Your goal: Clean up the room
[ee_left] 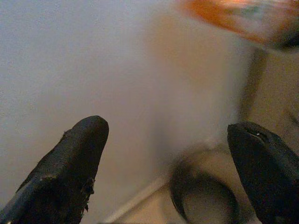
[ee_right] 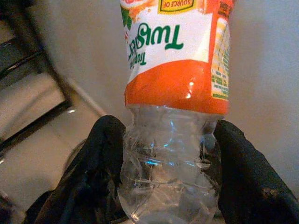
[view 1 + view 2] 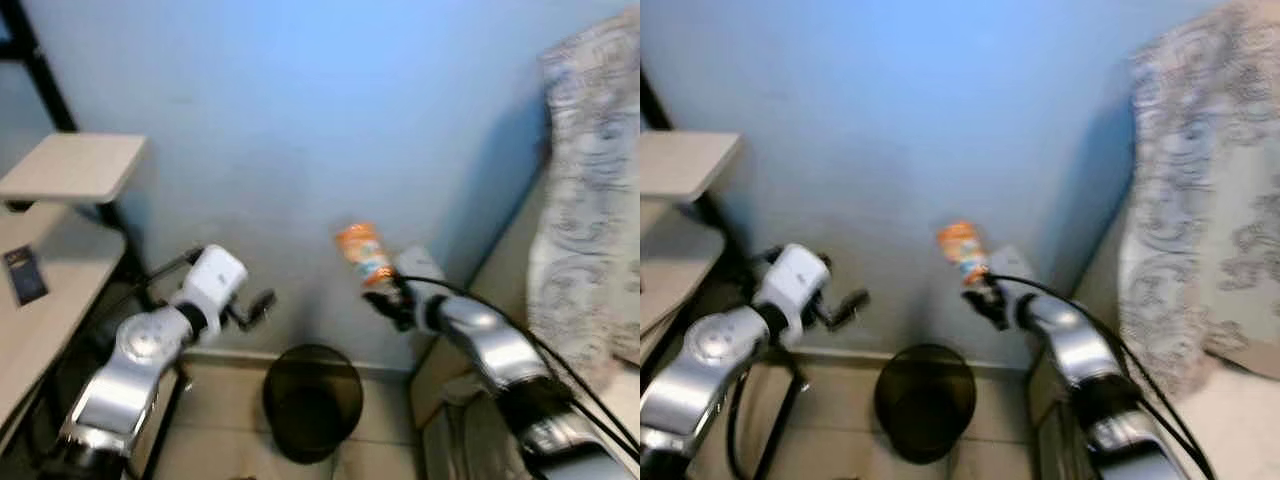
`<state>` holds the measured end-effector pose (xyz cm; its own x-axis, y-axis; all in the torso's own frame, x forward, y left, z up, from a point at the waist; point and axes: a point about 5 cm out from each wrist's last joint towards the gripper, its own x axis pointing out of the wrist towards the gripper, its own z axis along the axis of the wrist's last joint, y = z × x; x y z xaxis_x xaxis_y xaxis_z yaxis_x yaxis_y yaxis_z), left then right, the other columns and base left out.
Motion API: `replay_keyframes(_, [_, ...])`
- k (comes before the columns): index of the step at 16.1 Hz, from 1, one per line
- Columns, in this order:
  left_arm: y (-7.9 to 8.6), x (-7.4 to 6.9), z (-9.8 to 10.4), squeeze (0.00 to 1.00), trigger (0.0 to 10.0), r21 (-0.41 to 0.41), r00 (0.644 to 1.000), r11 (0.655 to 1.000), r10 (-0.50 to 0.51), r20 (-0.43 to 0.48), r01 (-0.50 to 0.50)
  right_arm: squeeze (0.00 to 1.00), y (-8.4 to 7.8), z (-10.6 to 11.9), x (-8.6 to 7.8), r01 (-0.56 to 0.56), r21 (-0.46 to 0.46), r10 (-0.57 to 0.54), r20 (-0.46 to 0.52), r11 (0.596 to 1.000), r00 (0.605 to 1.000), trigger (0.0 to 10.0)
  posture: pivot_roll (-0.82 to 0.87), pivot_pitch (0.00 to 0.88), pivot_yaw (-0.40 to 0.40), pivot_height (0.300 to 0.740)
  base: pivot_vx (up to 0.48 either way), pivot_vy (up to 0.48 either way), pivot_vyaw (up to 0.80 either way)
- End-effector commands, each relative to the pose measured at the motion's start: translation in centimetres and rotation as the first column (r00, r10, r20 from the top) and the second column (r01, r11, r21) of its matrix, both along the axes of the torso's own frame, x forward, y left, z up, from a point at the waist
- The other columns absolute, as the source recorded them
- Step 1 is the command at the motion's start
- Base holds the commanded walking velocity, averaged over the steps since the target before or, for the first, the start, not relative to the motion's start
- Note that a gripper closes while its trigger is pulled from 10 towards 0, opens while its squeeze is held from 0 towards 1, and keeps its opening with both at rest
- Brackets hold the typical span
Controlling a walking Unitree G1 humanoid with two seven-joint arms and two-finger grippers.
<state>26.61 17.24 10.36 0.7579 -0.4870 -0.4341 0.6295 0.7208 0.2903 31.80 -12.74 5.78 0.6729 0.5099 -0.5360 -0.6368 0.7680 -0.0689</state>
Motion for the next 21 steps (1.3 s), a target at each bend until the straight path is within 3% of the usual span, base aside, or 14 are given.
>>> replay_keyframes(1, [-0.5,0.0,0.3,0.00,10.0,0.036,0.996,0.996,-0.084,0.006,0.083,0.00,-0.4,-0.7,0.1,-0.015,-0.039,0.014,-0.016,0.999,1.000,10.0,0.05,0.000,-0.052,0.740,0.000,0.000,0.00])
replay_keyframes(4, [-0.3,0.0,0.6,0.00,10.0,0.115,0.966,0.960,-0.253,-0.044,0.257,0.00,0.8,-2.6,0.4,-0.002,-0.161,-0.009,-0.071,0.987,0.997,10.0,0.06,0.000,-0.061,0.740,0.000,0.000,0.00])
replay_keyframes(13, [-0.3,1.2,1.0,0.00,10.0,0.145,0.936,0.925,-0.343,-0.076,0.351,0.00,2.5,-3.9,0.1,-0.010,-0.229,-0.018,-0.121,0.973,0.993,10.0,0.04,0.000,-0.050,0.740,0.000,0.000,0.00])
replay_keyframes(14, [-0.3,1.2,0.9,0.00,10.0,0.144,0.934,0.923,-0.349,-0.078,0.357,0.72,2.8,-4.0,-0.1,-0.013,-0.206,-0.016,-0.137,0.978,0.990,10.0,0.04,0.000,-0.051,0.740,0.000,0.000,0.00])
replay_keyframes(15, [-0.3,1.2,0.9,0.00,10.0,0.143,0.933,0.923,-0.350,-0.078,0.358,1.00,2.8,-4.0,-0.1,-0.015,-0.203,-0.014,-0.140,0.979,0.990,10.0,0.04,0.000,-0.051,0.740,0.000,0.000,0.00])
replay_keyframes(21, [-0.3,1.3,0.8,0.00,10.0,0.145,0.930,0.918,-0.360,-0.078,0.368,1.00,3.4,-4.5,-0.6,-0.030,-0.181,0.000,-0.163,0.983,0.987,10.0,0.04,0.000,-0.043,0.740,0.000,0.000,0.00])
